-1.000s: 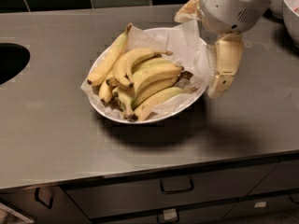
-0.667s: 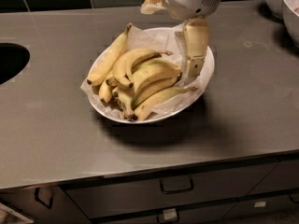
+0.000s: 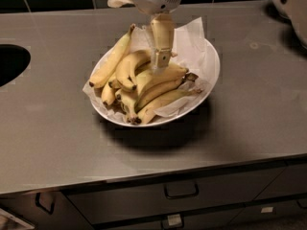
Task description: Pick banana from white bowl
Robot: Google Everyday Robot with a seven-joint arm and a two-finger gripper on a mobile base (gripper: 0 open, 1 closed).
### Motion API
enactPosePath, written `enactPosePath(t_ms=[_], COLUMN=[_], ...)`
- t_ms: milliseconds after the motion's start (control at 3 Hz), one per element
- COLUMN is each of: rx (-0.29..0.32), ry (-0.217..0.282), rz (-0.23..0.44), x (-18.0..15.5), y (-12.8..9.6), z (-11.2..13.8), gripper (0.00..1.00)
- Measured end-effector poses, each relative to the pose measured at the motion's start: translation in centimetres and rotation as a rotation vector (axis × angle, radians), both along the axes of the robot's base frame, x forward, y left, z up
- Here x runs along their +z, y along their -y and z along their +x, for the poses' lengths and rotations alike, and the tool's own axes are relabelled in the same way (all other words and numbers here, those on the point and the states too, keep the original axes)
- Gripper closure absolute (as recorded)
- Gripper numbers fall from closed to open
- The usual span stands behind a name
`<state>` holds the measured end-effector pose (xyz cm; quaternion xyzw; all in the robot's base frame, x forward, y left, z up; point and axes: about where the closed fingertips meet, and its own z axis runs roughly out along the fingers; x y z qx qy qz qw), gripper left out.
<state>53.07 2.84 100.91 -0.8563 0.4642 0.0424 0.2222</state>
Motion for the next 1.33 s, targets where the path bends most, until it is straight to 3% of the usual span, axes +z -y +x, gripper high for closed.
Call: enactPosePath(t_ms=[333, 1000, 1333], rx=[0.000, -0.036, -0.027], ry=[0.000, -0.099, -0.145], rz=[0.000, -0.018, -0.001], x=[0.0, -0.6, -1.6], y=[0.0, 0.4, 0.5], z=[0.0, -3.9, -4.5], gripper=[0.00, 0.05, 0.10])
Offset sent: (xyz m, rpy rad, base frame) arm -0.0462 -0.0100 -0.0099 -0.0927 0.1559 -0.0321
